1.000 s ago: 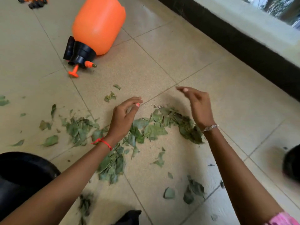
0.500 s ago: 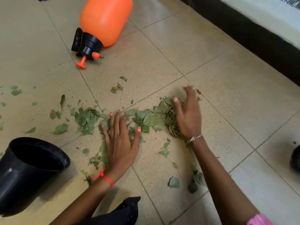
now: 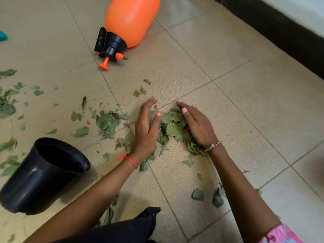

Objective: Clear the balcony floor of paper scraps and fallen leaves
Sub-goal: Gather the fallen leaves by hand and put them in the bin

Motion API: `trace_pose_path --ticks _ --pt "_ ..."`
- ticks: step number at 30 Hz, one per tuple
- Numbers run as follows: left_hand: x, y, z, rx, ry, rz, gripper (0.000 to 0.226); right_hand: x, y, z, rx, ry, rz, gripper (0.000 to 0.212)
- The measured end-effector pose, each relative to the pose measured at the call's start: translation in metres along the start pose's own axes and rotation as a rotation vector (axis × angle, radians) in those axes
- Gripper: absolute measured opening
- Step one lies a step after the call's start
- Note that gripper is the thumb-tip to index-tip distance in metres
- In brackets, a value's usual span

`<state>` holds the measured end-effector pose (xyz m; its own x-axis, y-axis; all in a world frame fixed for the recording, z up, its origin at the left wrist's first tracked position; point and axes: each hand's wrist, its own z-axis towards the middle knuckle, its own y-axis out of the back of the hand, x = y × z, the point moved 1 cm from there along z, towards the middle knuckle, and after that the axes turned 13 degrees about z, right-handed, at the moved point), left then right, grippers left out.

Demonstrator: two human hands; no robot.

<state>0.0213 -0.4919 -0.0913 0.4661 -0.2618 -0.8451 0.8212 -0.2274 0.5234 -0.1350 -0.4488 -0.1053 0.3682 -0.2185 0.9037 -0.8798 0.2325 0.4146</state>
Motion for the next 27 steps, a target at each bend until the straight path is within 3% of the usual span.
trace_pose_path --ticks 3,7,11,14,17,22,27 --pt "0.004 0.016 -0.002 -0.138 -0.003 0.064 0.044 0.001 0.002 0.000 -0.054 0.011 0.079 0.054" --pt "0.037 0.040 -0.013 -0.221 0.202 0.568 0.058 -0.003 -0.001 0.001 -0.037 0.039 0.004 0.063" --pt "0.057 0.052 0.003 -0.154 0.440 0.650 0.062 -0.004 -0.002 0.001 -0.054 0.065 -0.029 0.069" --pt "0.052 0.045 0.001 -0.049 0.213 0.511 0.056 -0.004 -0.003 0.001 -0.049 0.069 -0.058 0.063" --pt "0.049 0.048 0.004 -0.152 0.118 0.430 0.049 -0.003 -0.004 0.001 -0.037 0.061 -0.079 0.063" --pt "0.058 0.074 0.030 -0.408 0.520 0.607 0.059 -0.001 -0.004 -0.001 -0.044 0.053 -0.107 0.076" --pt "0.075 0.084 0.035 -0.448 0.854 0.520 0.065 0.003 -0.005 -0.002 -0.043 0.048 -0.123 0.067"
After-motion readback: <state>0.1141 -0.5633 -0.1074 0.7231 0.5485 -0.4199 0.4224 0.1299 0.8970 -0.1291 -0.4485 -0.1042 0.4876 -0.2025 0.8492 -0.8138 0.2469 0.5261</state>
